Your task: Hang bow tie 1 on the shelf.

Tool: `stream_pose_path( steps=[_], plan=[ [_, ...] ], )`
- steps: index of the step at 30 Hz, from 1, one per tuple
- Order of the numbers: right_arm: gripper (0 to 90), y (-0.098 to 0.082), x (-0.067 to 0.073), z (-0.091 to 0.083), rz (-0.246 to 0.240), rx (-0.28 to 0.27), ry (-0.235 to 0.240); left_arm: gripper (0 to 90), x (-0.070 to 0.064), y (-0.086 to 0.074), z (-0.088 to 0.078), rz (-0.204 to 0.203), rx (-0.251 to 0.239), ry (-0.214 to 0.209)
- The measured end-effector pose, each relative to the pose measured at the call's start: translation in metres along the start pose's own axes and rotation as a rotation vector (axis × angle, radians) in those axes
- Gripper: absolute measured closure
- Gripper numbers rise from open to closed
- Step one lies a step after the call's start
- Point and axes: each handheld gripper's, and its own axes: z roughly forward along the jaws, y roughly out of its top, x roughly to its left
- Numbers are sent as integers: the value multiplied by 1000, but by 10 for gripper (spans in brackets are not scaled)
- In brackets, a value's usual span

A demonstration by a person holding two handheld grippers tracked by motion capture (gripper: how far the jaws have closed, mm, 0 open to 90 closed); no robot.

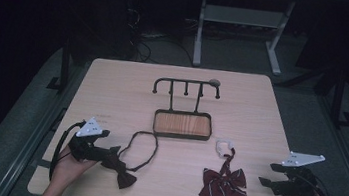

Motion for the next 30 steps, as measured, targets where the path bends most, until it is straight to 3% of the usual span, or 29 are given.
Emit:
stream_pose_path(
  steps=[9,10,16,30],
  plan=[
    [289,9,6,1,-21,-8,19,285,-2,0,-4,21,-6,16],
    [284,15,8,3,-45,-1,27,285,-3,0,-4,18,-10,15],
    [264,30,19,6,-85,28,23,285,-3,0,-5,23,-3,15],
    [294,52,21,15,-108,82,84,286,-4,1,-3,37,7,3]
  ],
)
